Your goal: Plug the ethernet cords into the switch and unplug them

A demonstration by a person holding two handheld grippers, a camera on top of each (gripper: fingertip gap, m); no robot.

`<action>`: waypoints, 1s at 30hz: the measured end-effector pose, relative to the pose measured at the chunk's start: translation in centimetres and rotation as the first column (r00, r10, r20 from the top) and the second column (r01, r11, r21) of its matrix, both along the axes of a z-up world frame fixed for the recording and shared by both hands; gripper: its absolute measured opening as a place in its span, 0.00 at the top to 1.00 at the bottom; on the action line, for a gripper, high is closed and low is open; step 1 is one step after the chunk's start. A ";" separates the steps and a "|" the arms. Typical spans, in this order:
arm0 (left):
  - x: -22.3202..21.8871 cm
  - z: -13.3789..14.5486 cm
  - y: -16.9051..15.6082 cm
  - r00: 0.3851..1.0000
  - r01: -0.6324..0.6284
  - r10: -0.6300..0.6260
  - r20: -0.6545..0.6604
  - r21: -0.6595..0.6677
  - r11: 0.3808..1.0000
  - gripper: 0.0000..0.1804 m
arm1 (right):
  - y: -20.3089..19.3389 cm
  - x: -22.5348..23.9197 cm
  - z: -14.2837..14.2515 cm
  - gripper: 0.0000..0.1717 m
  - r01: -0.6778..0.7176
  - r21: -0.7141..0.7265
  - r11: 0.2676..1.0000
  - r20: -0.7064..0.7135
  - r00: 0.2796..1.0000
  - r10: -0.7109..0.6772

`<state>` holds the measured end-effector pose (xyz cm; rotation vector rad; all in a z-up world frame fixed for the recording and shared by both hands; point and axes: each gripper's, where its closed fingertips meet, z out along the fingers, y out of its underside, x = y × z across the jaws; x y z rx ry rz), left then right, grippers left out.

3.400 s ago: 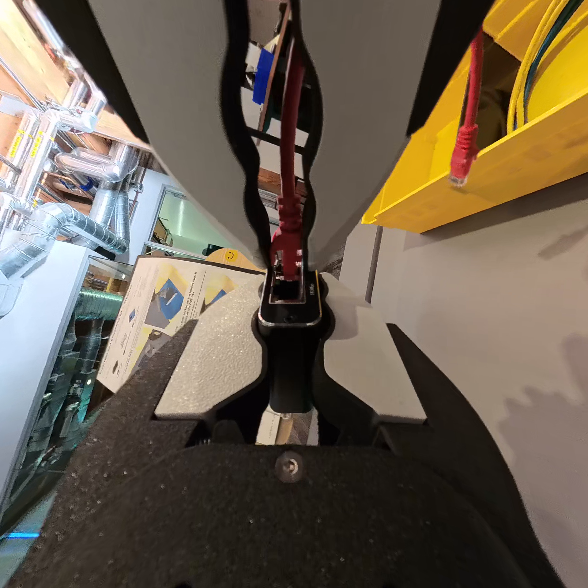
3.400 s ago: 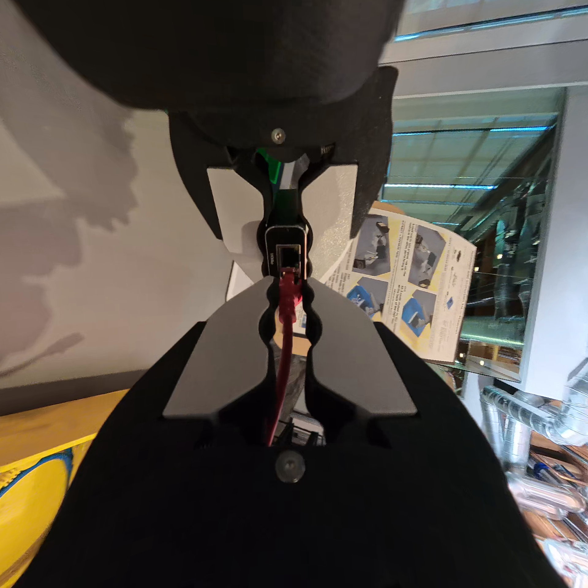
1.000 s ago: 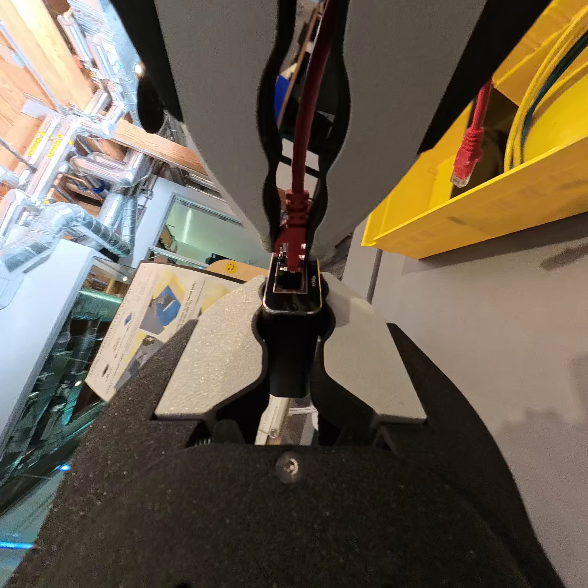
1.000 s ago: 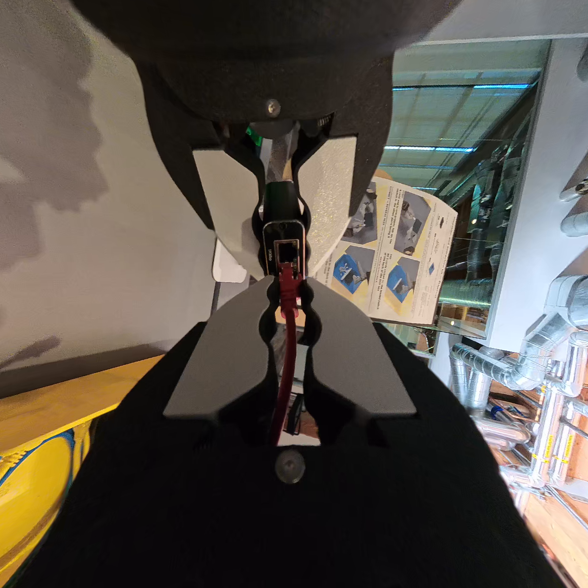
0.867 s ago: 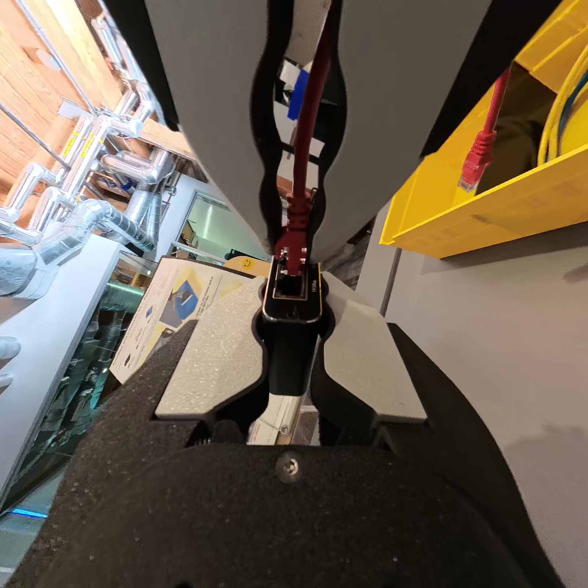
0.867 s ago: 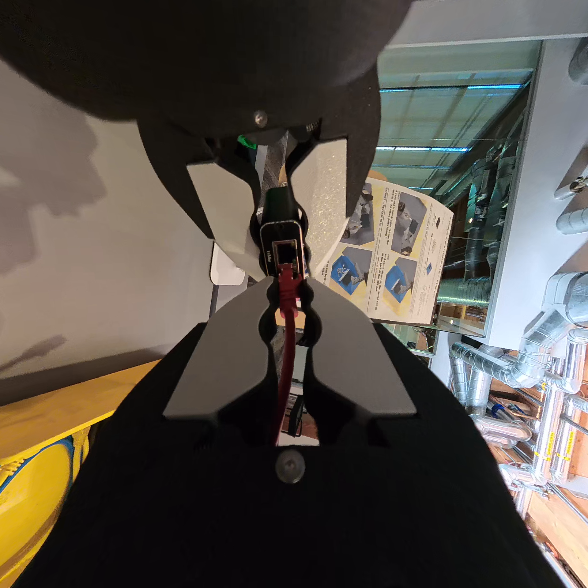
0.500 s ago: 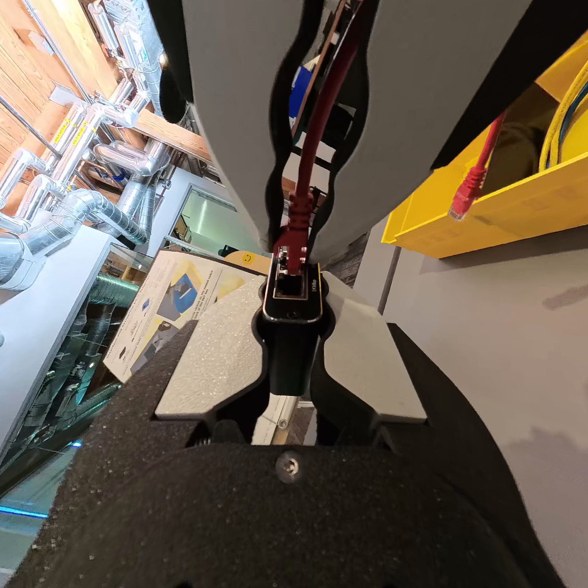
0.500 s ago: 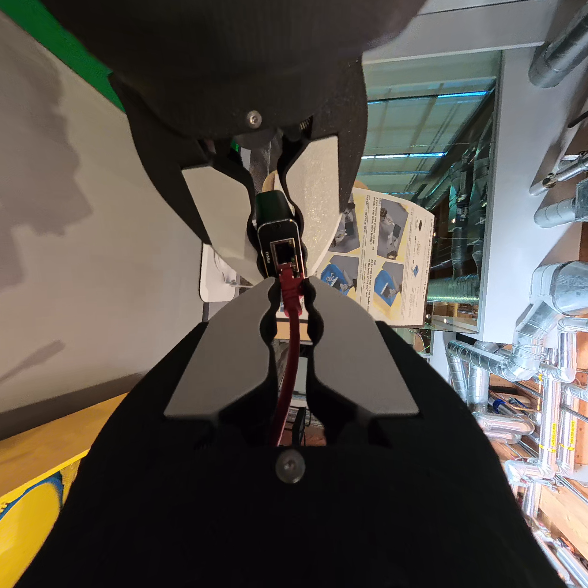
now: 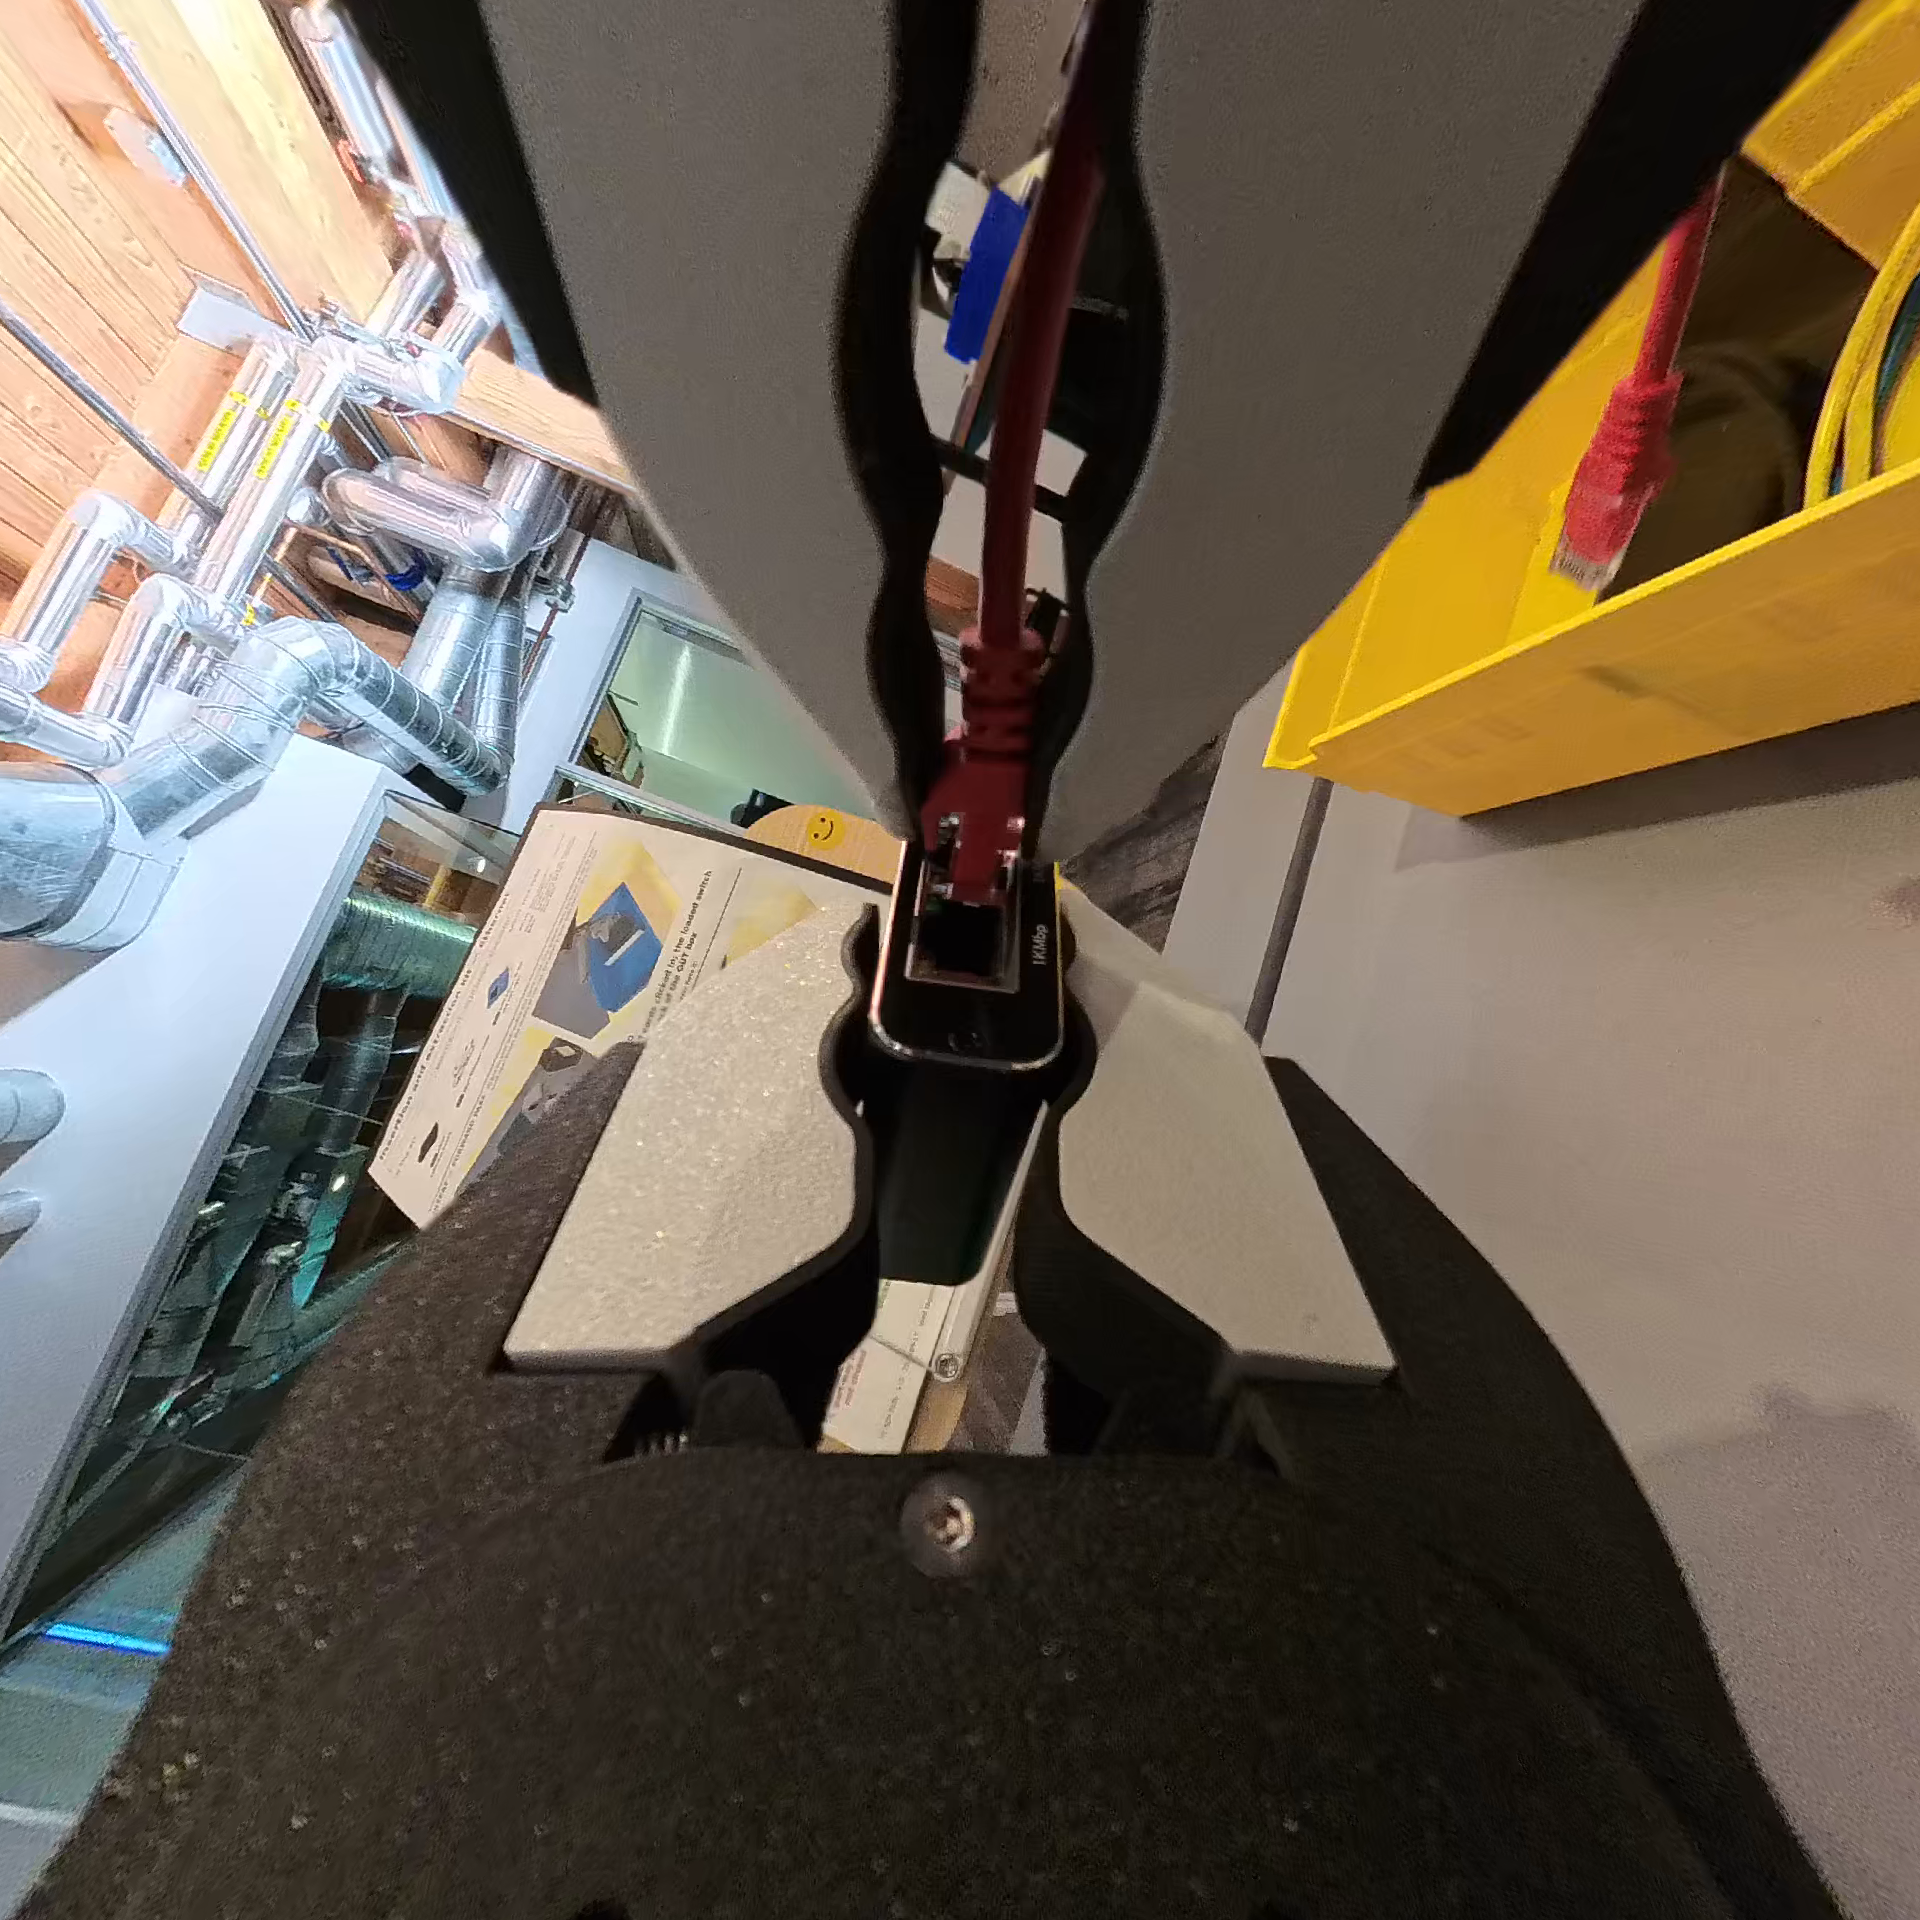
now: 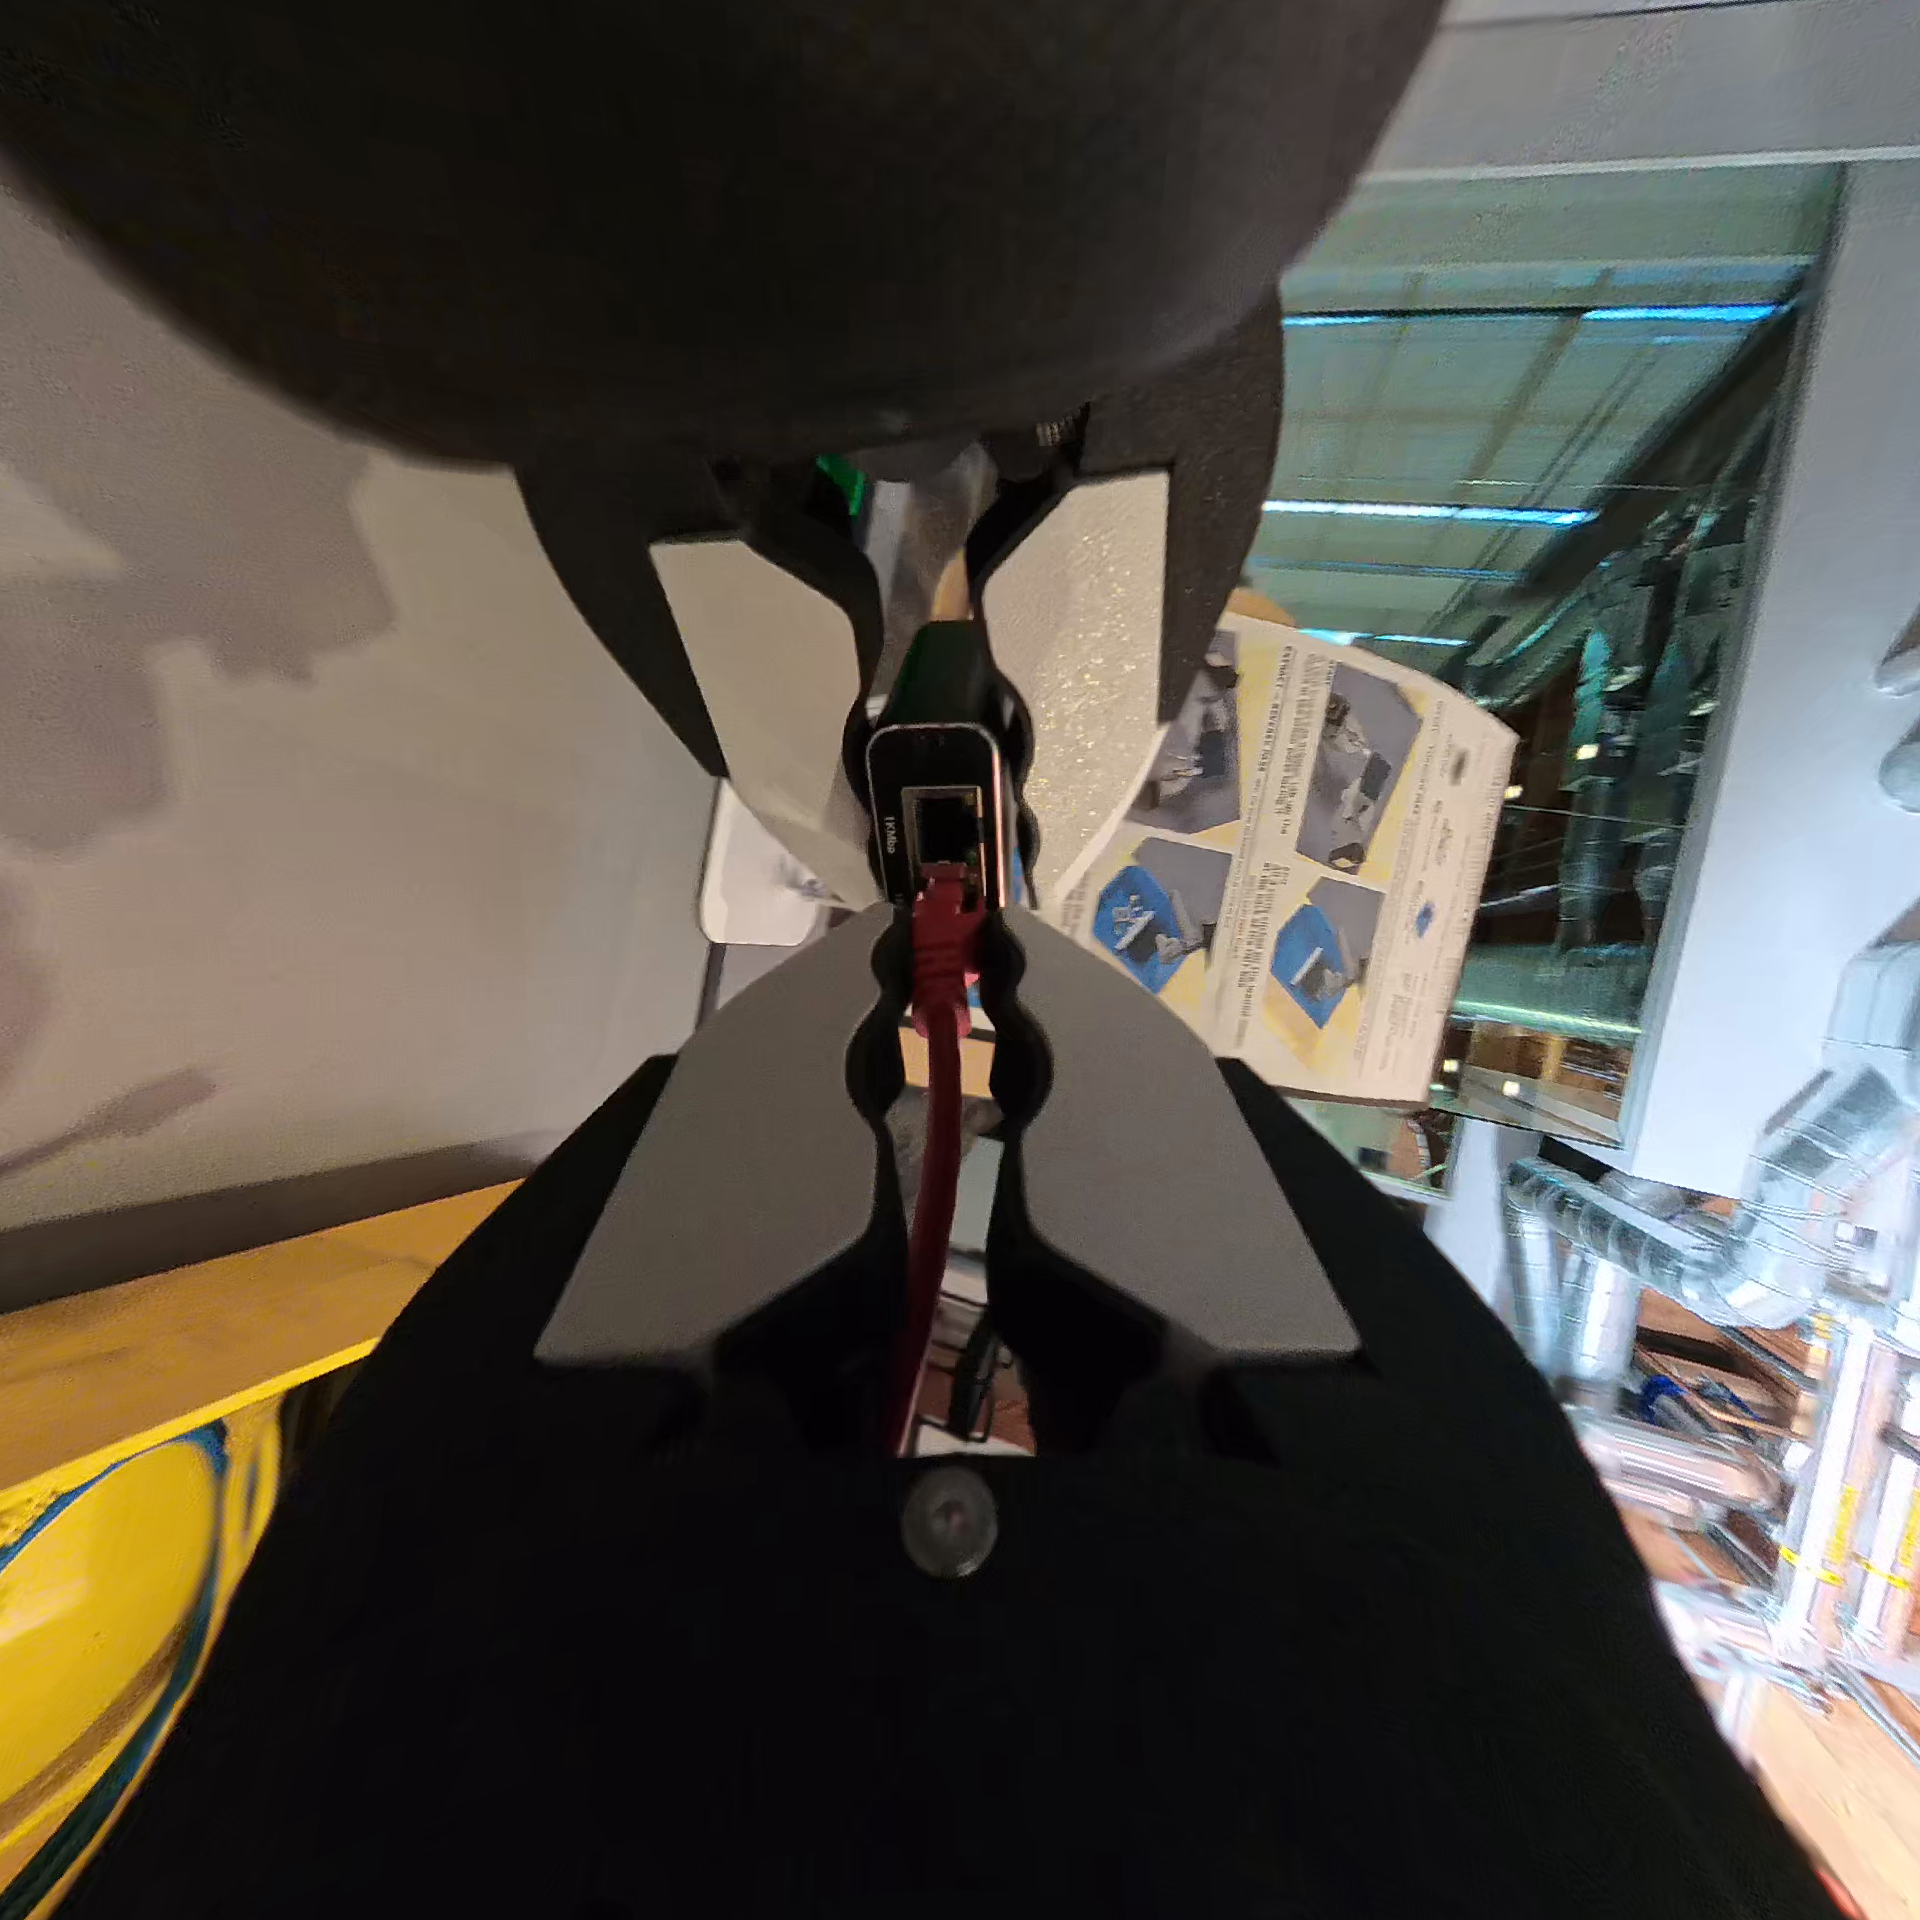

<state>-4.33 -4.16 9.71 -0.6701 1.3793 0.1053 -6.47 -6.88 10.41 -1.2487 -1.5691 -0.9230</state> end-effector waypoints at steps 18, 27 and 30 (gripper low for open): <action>1.2 -3.2 0.5 0.991 0.057 -0.071 -0.113 -0.121 0.991 0.85 | -0.6 0.5 -2.4 0.92 0.055 -0.363 0.930 -0.001 0.998 -0.060; -0.3 0.8 -1.3 0.983 0.176 -0.160 0.085 -0.235 0.956 0.80 | -0.8 1.9 1.9 0.93 0.050 0.126 0.991 0.119 0.991 -0.065; -1.0 1.6 -1.9 0.963 0.268 -0.234 0.134 -0.391 0.880 0.70 | -1.2 3.1 2.6 0.93 0.071 0.257 0.964 0.143 0.984 -0.110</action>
